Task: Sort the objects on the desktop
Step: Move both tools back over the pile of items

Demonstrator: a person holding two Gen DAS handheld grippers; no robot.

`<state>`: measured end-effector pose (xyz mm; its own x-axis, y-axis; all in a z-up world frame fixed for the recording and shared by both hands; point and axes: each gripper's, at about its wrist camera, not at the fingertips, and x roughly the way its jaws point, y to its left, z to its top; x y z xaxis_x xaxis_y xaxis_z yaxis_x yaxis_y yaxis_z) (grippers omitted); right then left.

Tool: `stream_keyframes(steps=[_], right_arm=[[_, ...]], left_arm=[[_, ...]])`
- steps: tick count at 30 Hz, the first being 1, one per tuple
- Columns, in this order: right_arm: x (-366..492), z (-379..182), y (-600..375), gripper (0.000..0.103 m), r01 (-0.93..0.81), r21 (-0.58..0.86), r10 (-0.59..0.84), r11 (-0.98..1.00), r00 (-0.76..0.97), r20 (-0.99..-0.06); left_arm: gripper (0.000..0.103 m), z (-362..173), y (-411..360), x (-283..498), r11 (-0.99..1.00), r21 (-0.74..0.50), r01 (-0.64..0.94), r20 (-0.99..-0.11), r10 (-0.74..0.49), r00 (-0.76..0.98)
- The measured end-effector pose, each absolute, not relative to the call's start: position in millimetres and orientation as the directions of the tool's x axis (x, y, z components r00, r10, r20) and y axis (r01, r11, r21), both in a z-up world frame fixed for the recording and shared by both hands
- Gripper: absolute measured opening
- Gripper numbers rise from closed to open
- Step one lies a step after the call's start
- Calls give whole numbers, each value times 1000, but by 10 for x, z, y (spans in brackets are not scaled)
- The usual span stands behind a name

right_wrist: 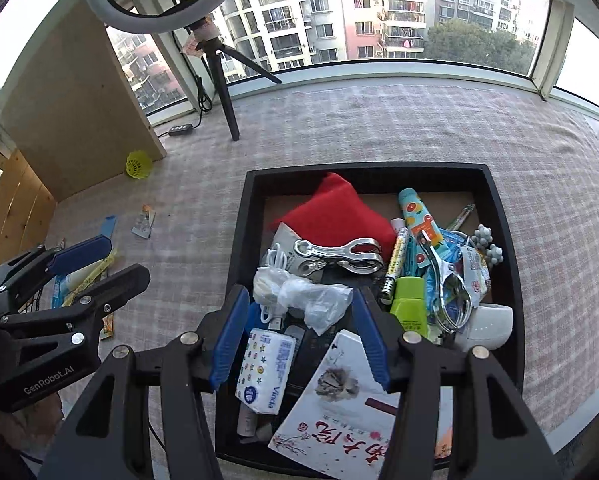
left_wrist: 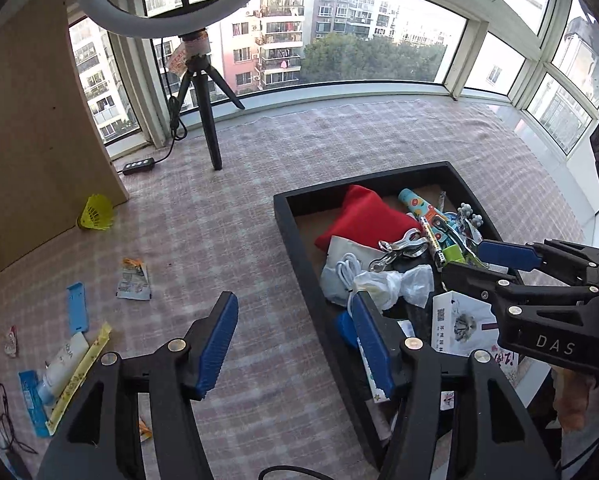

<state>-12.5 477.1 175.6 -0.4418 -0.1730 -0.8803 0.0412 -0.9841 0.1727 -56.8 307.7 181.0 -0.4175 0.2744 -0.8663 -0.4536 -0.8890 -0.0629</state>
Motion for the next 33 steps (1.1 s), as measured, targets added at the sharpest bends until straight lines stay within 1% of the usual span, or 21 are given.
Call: stream_keyframes(steps=[2, 9, 13, 16, 19, 21, 26, 29, 33], right_arm=[[-111, 1774, 4584, 53, 72, 160, -175, -985, -450, -876], [-96, 1708, 4028, 54, 140, 170, -216, -975, -451, -866], [-74, 1622, 3782, 54, 165, 226, -276, -960, -429, -860], [-38, 1564, 3572, 54, 187, 270, -325, -944, -405, -855], [17, 1523, 3338, 54, 216, 249, -319, -944, -405, -857], [56, 1501, 3194, 54, 235, 207, -292, -950, -418, -860], [127, 1412, 2965, 54, 281, 170, -278, -944, -406, -870], [145, 1367, 2918, 54, 290, 163, -273, -943, -396, -877], [151, 1337, 2911, 54, 288, 156, -265, -945, -392, -881]], left_arm=[[61, 1806, 2864, -547, -903, -62, -426, -864, 262, -429], [61, 1686, 2106, -508, -955, -64, -291, -867, 197, -458], [62, 1562, 1678, -457, -976, -55, -212, -867, 152, -475], [63, 1415, 1337, -445, -986, -96, -135, -887, 146, -437], [65, 1333, 1115, -373, -996, -61, -62, -891, 82, -446], [71, 1276, 1013, -308, -999, -31, -30, -893, 42, -449], [71, 1157, 798, -140, -999, 26, 18, -896, -32, -443], [74, 1147, 675, -60, -999, 23, 45, -893, -41, -448], [76, 1158, 547, -8, -997, 8, 81, -889, -45, -457]])
